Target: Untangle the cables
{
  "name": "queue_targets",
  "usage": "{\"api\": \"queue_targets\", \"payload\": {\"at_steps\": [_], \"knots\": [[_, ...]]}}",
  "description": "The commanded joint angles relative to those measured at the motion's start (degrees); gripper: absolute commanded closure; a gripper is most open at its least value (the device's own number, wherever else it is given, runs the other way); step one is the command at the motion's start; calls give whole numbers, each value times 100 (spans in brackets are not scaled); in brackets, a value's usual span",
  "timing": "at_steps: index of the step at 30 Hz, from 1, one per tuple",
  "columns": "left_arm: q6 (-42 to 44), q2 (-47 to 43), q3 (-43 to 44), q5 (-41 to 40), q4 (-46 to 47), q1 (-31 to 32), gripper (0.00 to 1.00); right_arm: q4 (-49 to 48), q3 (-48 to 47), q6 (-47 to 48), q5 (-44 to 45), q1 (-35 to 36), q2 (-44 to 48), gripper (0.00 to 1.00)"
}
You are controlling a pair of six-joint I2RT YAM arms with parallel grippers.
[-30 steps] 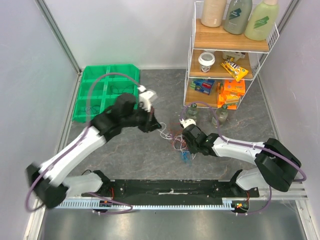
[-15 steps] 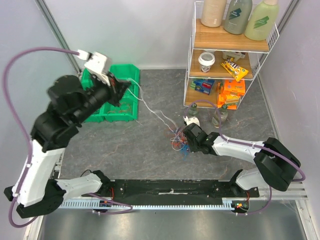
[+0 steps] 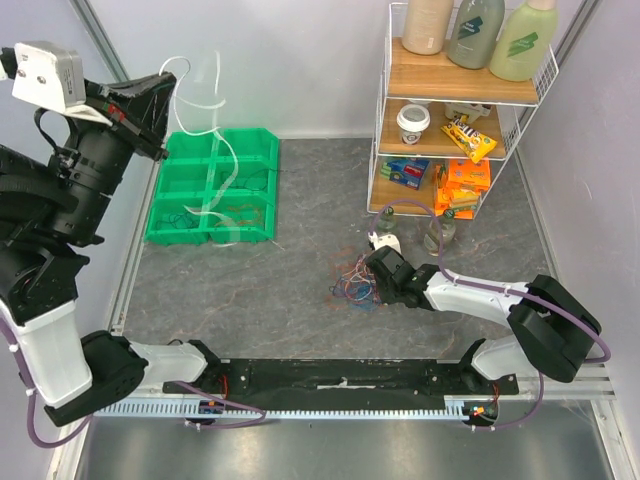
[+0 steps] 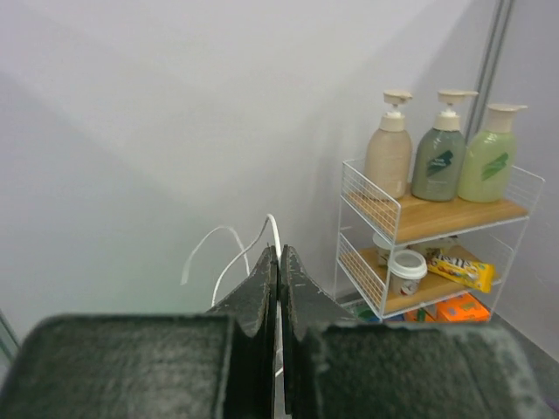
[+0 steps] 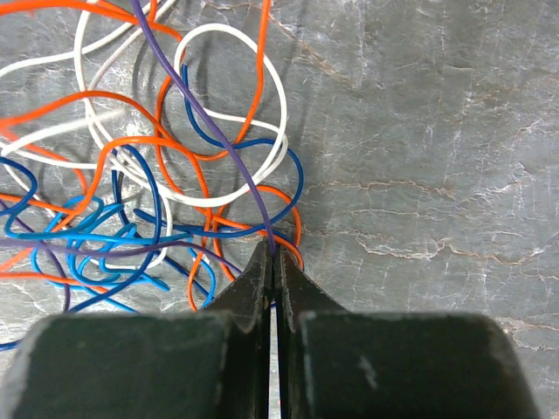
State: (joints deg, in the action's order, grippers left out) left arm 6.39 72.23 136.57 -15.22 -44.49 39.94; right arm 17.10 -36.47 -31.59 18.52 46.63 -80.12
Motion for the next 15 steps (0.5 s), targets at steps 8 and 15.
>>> {"api": "queue_targets", "payload": {"at_steps": [8,15], "knots": [[672,599,-1132,-727,925,-284,98,206,34,154,-173,-31,-92,99],[-1622,1039,-1519,124,1046,-2446,98,118,96,224,-340,-40,31,99]]}}
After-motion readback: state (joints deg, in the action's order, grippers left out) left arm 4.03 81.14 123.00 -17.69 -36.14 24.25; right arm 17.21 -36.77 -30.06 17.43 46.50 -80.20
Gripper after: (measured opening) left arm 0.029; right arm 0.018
